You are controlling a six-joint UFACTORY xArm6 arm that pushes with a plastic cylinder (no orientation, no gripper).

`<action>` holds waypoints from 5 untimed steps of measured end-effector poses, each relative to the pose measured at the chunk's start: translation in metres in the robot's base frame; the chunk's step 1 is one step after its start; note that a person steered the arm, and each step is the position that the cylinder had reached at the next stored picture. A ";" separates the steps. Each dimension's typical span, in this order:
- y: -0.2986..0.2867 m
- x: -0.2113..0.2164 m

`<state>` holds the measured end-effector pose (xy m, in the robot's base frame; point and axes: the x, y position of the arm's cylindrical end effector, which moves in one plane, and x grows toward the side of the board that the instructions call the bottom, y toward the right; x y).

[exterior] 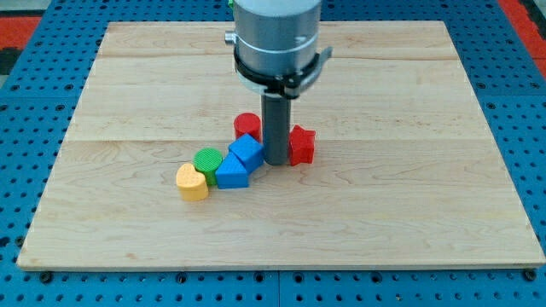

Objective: Make a group out of all blocks at the center of the board

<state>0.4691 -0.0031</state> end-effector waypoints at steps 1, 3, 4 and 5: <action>0.027 0.037; -0.001 0.135; -0.063 0.136; -0.080 0.088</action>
<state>0.5569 -0.0830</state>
